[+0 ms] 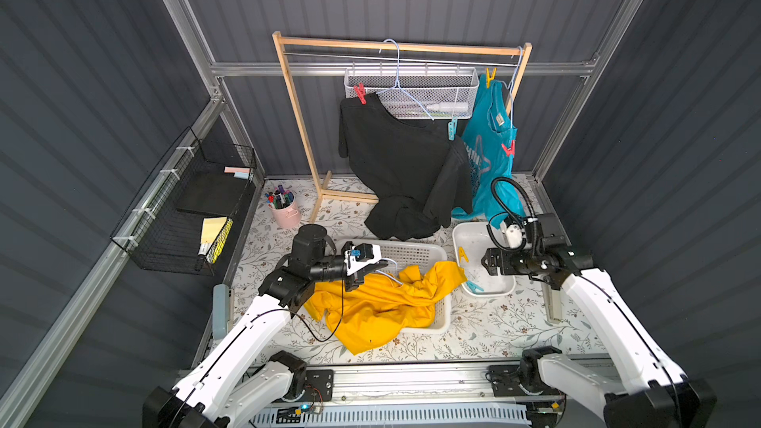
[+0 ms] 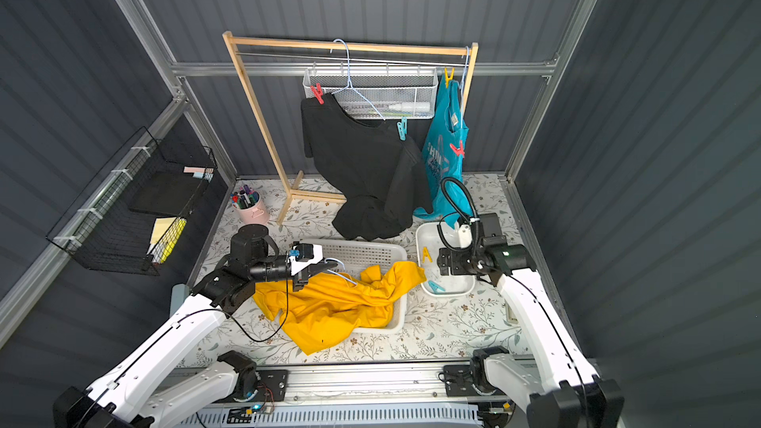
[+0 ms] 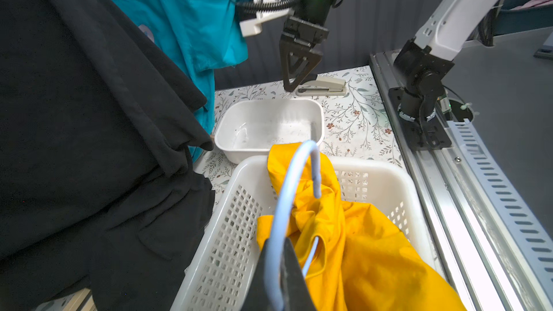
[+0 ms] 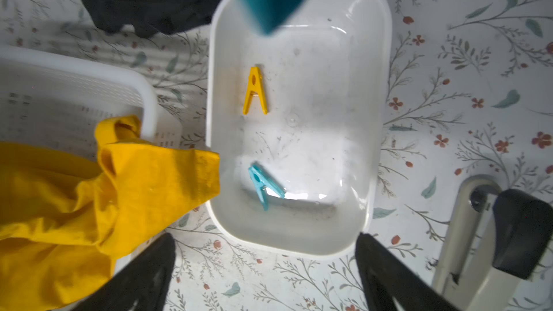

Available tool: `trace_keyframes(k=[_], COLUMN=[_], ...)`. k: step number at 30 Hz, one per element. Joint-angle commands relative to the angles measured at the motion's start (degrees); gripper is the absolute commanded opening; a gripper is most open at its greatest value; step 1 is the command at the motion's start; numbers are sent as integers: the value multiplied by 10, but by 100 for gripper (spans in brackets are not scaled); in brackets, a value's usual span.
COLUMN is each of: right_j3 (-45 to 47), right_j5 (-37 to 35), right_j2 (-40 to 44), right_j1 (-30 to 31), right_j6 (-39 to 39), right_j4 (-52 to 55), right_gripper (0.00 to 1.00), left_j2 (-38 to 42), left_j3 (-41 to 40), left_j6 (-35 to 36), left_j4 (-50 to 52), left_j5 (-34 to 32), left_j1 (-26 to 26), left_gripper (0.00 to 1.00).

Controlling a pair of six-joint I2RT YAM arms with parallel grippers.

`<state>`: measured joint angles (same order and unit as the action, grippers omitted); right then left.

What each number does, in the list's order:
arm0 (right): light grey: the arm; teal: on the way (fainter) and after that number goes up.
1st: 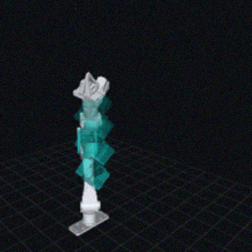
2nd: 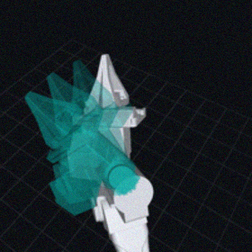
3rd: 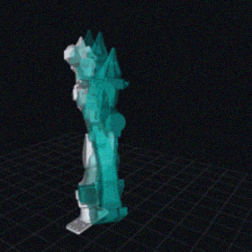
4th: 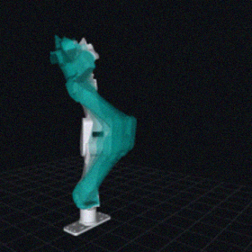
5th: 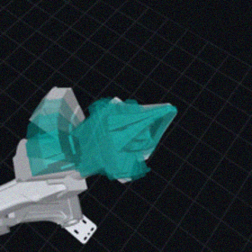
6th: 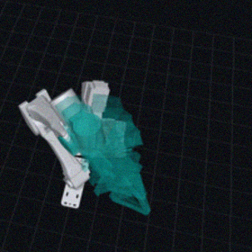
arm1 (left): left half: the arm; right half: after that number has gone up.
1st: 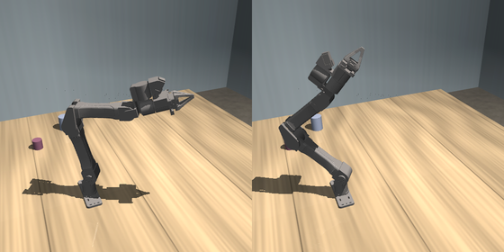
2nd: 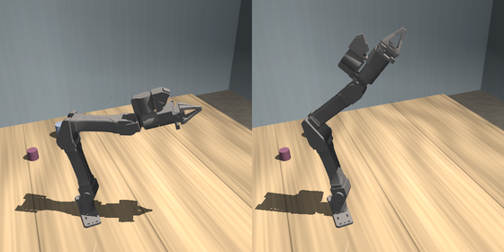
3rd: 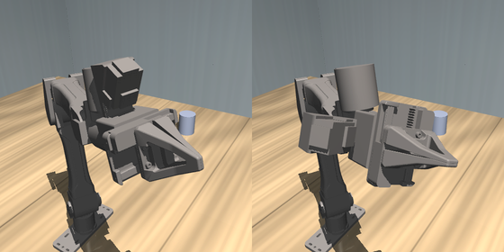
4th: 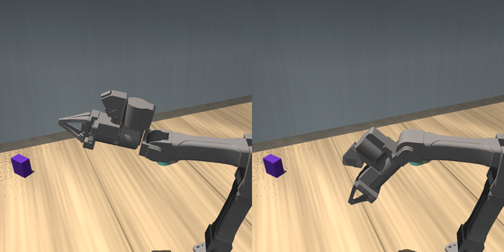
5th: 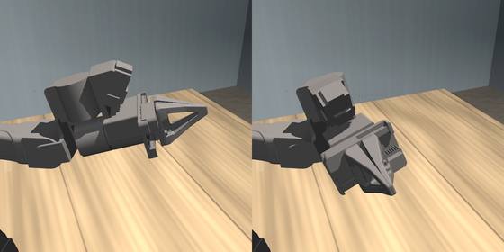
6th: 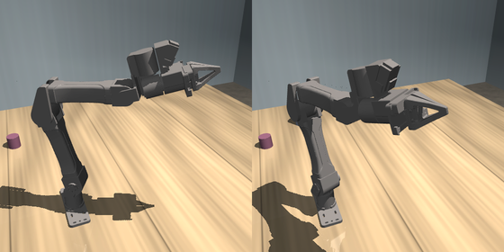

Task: Remove the clothespins securing t-shirts to the hanger
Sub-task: Adjust the storage box at the center of the board, then remove the T-shirt from the hanger.

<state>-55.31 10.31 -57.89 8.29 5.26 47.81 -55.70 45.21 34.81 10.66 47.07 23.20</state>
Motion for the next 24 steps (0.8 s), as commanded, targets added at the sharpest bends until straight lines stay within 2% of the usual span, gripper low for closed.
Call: trace_keyframes(k=[1,2,8,12,17,24], right_j3=[33,42,81,114,139,149], right_j5=[72,97,124,200,272,299], right_j2=[46,64,162,206,211,191], right_j1=[1,1,1,1,1,1], right_j6=[-10,-9,21,43,60,69], right_j4=[-67,-84,-153,-210,-259,-288], right_gripper=[99,99,99,99,99,99], left_j2=[-14,-19,-35,-37,-32,-25], left_j3=[16,25,80,103,107,111], left_j6=[-31,-38,-87,-140,-194,-269], left_j4=[-5,-1,13,0,-43,-102], left_j5=[-36,-44,-87,-122,-137,-174], left_j1=[1,2,1,2,1,1], left_gripper=[0,0,0,0,0,0])
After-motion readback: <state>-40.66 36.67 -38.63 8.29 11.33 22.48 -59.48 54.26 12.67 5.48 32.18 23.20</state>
